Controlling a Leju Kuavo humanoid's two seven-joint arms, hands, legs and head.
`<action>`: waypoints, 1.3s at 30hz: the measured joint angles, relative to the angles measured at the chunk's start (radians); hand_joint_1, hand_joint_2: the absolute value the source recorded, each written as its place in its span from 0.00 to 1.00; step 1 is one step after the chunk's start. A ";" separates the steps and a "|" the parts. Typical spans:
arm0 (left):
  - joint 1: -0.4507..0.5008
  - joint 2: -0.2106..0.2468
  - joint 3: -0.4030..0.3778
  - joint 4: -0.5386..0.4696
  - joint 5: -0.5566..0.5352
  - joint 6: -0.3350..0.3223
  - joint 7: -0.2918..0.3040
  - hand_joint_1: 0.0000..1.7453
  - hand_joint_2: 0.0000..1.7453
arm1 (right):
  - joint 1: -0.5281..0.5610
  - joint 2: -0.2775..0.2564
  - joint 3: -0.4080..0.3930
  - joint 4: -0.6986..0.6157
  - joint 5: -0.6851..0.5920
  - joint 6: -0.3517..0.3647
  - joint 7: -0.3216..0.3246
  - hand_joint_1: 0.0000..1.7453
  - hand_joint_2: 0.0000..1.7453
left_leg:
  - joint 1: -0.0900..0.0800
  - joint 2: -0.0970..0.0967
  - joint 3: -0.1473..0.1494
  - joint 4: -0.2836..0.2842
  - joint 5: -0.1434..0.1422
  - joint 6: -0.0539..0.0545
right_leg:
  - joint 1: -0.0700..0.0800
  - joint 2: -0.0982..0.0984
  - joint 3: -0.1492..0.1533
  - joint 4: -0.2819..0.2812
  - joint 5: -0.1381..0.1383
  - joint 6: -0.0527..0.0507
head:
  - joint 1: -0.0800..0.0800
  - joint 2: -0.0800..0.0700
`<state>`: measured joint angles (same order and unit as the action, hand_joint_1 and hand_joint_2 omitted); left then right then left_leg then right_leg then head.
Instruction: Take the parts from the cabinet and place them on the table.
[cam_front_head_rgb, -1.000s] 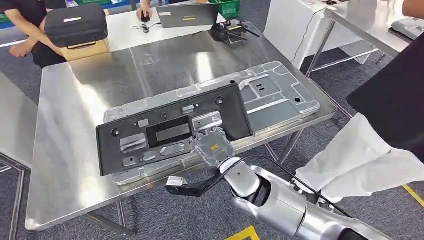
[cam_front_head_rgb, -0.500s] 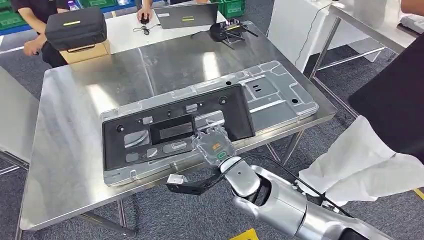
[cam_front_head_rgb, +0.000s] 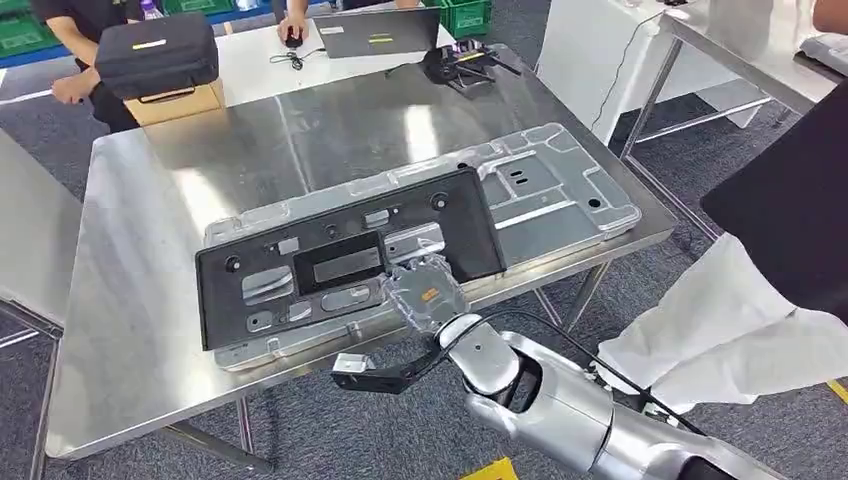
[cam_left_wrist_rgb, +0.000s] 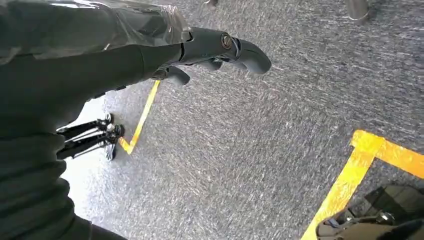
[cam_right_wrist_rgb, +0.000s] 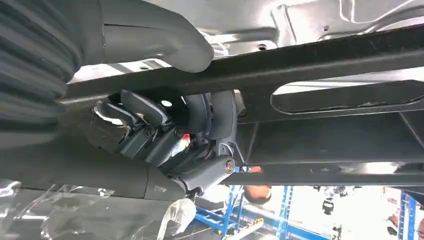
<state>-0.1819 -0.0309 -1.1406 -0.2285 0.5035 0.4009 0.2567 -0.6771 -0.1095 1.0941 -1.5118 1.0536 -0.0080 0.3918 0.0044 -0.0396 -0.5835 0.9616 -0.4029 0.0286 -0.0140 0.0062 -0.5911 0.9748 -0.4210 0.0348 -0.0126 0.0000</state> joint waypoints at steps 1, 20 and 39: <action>0.000 0.000 0.000 0.000 0.000 0.000 0.000 0.00 1.00 | 0.000 0.000 0.000 0.000 0.000 0.000 0.000 1.00 1.00 | 0.000 0.000 -0.001 0.002 -0.001 0.002 | 0.000 0.000 0.000 0.000 0.000 0.000 | 0.000 0.000; 0.003 -0.003 0.000 0.000 -0.001 0.002 0.000 0.00 1.00 | 0.000 0.007 0.017 0.001 0.003 -0.002 0.003 1.00 1.00 | 0.038 -0.071 0.008 -0.004 -0.004 -0.030 | -0.028 0.041 0.008 0.010 -0.014 0.033 | 0.003 0.000; 0.006 -0.003 0.001 0.000 -0.008 -0.002 -0.002 0.00 1.00 | -0.007 0.011 0.019 0.006 0.003 -0.002 0.002 1.00 1.00 | -0.018 0.038 -0.016 0.013 0.004 0.007 | 0.016 -0.038 0.017 0.012 -0.028 -0.021 | 0.000 0.000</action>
<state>-0.1756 -0.0340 -1.1398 -0.2285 0.4959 0.3990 0.2544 -0.6846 -0.0988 1.1135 -1.5057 1.0563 -0.0103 0.3933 -0.0139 -0.0020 -0.5993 0.9742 -0.3984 0.0359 0.0024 -0.0316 -0.5745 0.9865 -0.4494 0.0140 -0.0122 0.0000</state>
